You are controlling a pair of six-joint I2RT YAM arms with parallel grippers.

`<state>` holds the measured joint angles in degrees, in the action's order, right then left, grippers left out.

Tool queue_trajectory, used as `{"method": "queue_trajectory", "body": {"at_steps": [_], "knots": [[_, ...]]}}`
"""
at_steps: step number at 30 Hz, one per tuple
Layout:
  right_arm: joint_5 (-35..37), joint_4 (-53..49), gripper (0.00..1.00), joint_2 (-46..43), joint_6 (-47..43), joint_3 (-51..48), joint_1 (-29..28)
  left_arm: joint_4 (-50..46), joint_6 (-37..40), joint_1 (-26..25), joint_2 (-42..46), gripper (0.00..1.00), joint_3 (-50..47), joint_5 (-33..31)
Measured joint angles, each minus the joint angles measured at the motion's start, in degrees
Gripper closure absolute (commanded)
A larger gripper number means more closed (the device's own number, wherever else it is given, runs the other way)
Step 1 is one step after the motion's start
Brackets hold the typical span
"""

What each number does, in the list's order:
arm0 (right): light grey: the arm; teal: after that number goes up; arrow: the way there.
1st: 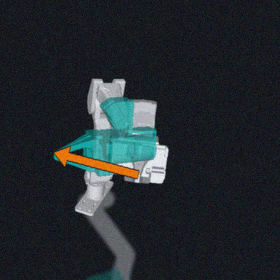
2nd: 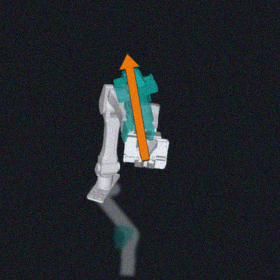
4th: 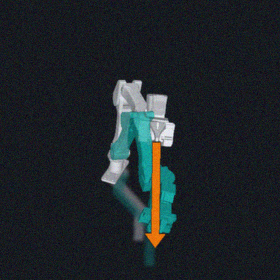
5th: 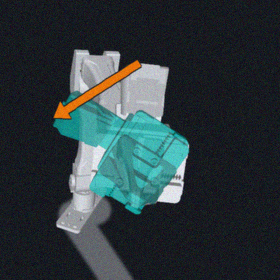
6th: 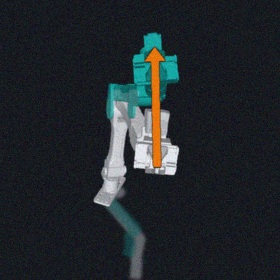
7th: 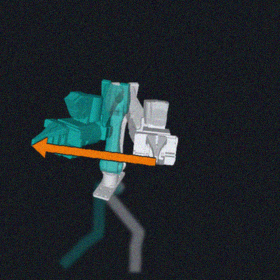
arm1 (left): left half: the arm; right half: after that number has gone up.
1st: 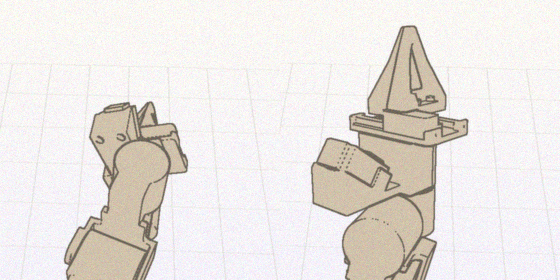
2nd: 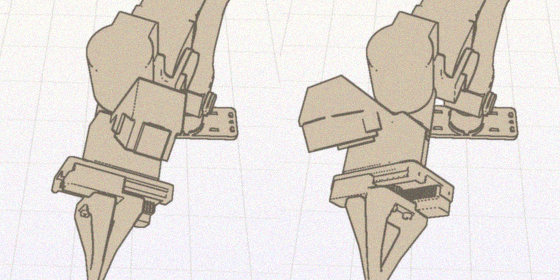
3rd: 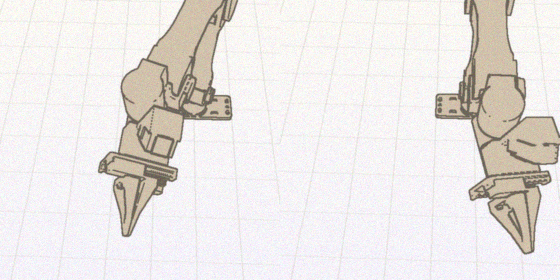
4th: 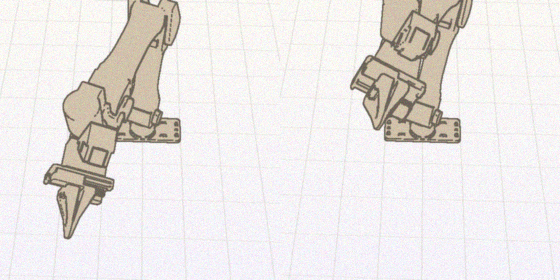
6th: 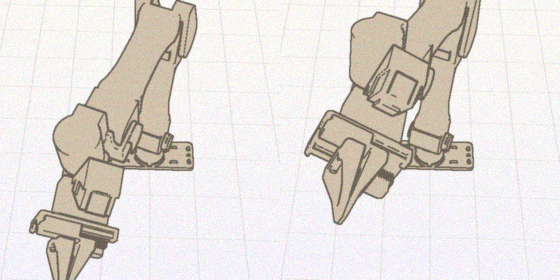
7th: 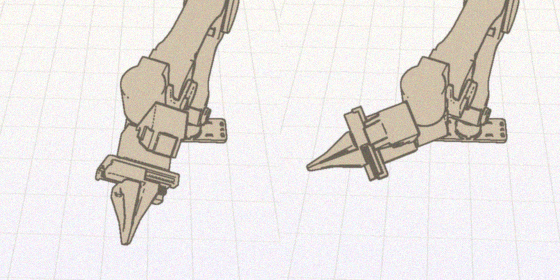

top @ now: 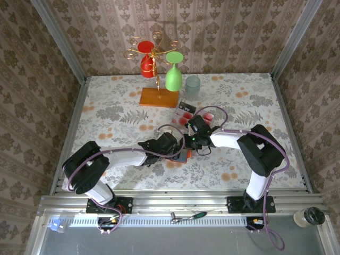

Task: Put the credit cards into the card holder
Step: Turn over the card slot at the card holder.

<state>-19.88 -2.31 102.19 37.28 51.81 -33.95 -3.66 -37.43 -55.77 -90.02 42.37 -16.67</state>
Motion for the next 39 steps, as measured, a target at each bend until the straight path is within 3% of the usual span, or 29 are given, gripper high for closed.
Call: {"method": "queue_trajectory", "body": {"at_steps": [5, 8, 14, 21, 39], "knots": [[-0.5, 0.0, 0.83, 0.0, 0.2, 0.0, 0.0, 0.8, -0.1, 0.0, 0.0, 0.14, -1.8, 0.0], [-1.4, 0.0, 0.75, 0.0, 0.4, 0.2, 0.0, 1.8, -0.2, 0.0, 0.0, 0.19, -2.6, 0.0], [-1.4, -0.9, 0.59, -1.9, 0.6, 0.5, 0.0, 3.5, -0.3, 0.0, 0.0, 0.21, -3.4, 0.4], [-0.9, -0.6, 0.58, -6.2, 1.9, -1.4, 0.0, 4.2, -0.4, 0.0, 0.0, 0.21, -3.7, 0.4], [-2.9, 3.9, 0.59, -1.9, 4.7, -2.6, 0.0, 5.4, -0.7, 0.1, 0.2, 0.22, -4.5, 0.3]]}}
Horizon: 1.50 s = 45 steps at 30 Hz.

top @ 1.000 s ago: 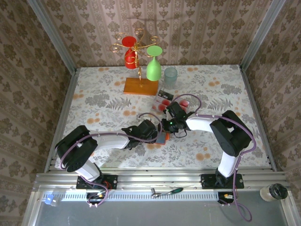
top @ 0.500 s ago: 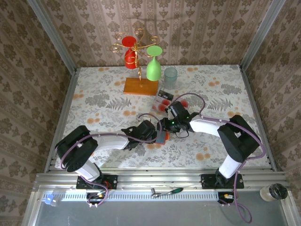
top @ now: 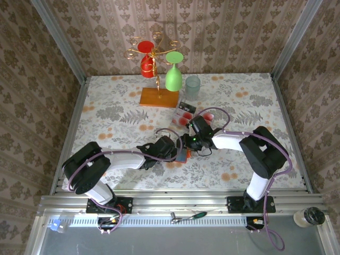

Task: Put the credit cards into the card holder
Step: Turn over the card slot at the card holder.

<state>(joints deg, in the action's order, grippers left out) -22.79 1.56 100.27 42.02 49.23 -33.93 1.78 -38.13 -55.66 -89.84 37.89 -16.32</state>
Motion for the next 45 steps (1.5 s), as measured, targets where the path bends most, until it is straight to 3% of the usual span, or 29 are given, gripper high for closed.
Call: {"method": "queue_trajectory", "body": {"at_steps": [27, 38, 45], "knots": [[-7.0, 0.7, 0.61, 0.7, 2.5, 4.3, -0.2, -0.5, -0.4, 3.4, 12.1, 0.19, -4.3, -0.2], [-6.3, 1.7, 0.58, 1.2, 5.0, 8.7, -4.2, -3.7, -1.1, 6.9, 23.1, 0.16, -8.5, -0.1], [-5.8, 2.2, 0.58, 6.8, 6.2, 15.0, -7.2, -8.1, -1.9, 10.9, 29.8, 0.13, -11.3, -0.4]]}}
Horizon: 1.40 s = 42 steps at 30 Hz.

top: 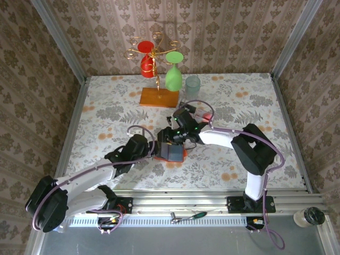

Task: Put the credit cards into the card holder
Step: Turn over the card slot at the card holder, then move the card holder to the center of the table.

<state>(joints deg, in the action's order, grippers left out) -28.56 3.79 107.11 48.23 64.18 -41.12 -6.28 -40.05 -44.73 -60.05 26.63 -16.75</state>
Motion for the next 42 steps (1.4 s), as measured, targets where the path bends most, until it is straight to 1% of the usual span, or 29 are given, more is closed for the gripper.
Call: {"method": "queue_trajectory", "body": {"at_steps": [3, 8, 15, 19, 24, 29, 33, 38, 42], "knots": [[0.0, 0.7, 0.58, 3.3, 0.1, 1.6, -1.0, -1.4, -0.5, 1.0, 2.2, 0.12, -0.9, -0.2], [-0.2, 0.8, 0.59, 7.8, 0.2, 1.9, -1.7, -1.0, -1.1, 1.8, 4.4, 0.11, -1.0, -0.1], [-0.7, 0.7, 0.59, 8.0, -0.1, 2.4, -1.6, -1.0, -1.6, 2.1, 4.4, 0.1, -1.8, 0.3], [-0.9, 0.1, 0.58, 6.1, -0.3, 2.4, -1.0, -0.5, -1.6, 2.1, 3.5, 0.09, -1.7, 0.6], [-1.3, -0.1, 0.58, 0.8, -0.8, 0.8, 0.8, 0.3, -1.5, 2.1, 0.3, 0.09, -1.4, 1.5], [-1.1, -0.7, 0.58, -4.2, -1.8, -2.8, 2.7, 0.7, -1.0, 2.1, -4.3, 0.09, 2.4, 2.7], [2.2, -5.8, 0.58, -9.0, -4.7, -5.6, 3.9, 1.2, 0.5, 1.8, -8.2, 0.08, 6.8, 3.2], [11.1, -15.1, 0.56, -15.3, -10.8, -7.2, 4.1, 1.6, 2.7, 0.4, -13.2, 0.07, 10.3, 3.3], [16.7, -20.0, 0.55, -17.0, -14.6, -9.2, 4.1, 1.5, 3.4, -0.8, -16.1, 0.05, 10.5, 2.3]]}}
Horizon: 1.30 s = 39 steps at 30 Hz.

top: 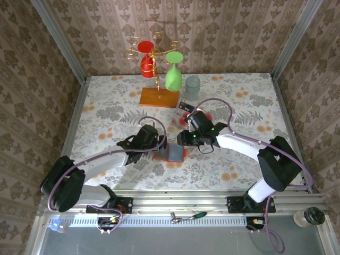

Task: Put the credit cards into the card holder
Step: Move the card holder to the center of the table.

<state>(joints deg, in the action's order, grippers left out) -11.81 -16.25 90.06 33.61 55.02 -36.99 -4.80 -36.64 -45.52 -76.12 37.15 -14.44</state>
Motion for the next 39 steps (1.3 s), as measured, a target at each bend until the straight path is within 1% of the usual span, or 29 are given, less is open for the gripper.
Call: {"method": "queue_trajectory", "body": {"at_steps": [3, 7, 9, 11, 14, 16, 28, 29, 32, 33, 39], "knots": [[2.0, -2.0, 0.56, 0.3, -1.8, -1.7, 0.0, -0.7, 0.3, -0.9, -1.7, 0.04, 0.0, -1.0], [2.7, -2.3, 0.63, 2.7, -3.2, -2.3, 0.0, -1.9, 0.3, -1.7, -3.0, 0.03, 0.0, -2.3], [3.1, -2.2, 0.7, 3.9, -3.8, -2.3, 0.0, -2.5, 0.3, -1.9, -3.2, 0.03, 0.0, -2.7], [3.8, -2.1, 0.81, 4.6, -4.2, -2.6, 0.0, -2.7, 0.3, -2.1, -3.3, 0.02, 0.0, -3.1], [4.4, -2.1, 0.95, 4.7, -5.1, -3.4, 0.0, -2.8, 0.3, -2.4, -3.3, 0.02, 0.0, -3.6], [4.8, -2.0, 1.0, 4.6, -5.4, -3.8, 0.1, -2.8, 0.3, -2.8, -3.3, 0.01, 0.0, -3.6], [5.7, -2.3, 0.99, 1.1, -6.7, -6.8, 2.0, -2.5, -1.1, -4.3, -3.3, 0.0, -0.9, -4.3], [5.8, -2.4, 0.96, 1.0, -6.9, -6.8, 2.2, -2.5, -1.2, -4.4, -3.3, 0.0, -1.1, -4.3], [5.8, -2.9, 0.79, 0.6, -7.3, -6.8, 2.8, -2.3, -1.5, -4.7, -3.3, 0.0, -1.8, -4.5], [5.8, -3.3, 0.75, 0.3, -7.7, -6.8, 3.0, -2.2, -1.7, -4.7, -3.3, 0.0, -2.1, -4.6], [6.2, -6.8, 0.64, -3.2, -8.5, -4.7, 3.6, -2.0, -2.4, -4.9, -3.4, 0.0, -3.2, -5.0]]}}
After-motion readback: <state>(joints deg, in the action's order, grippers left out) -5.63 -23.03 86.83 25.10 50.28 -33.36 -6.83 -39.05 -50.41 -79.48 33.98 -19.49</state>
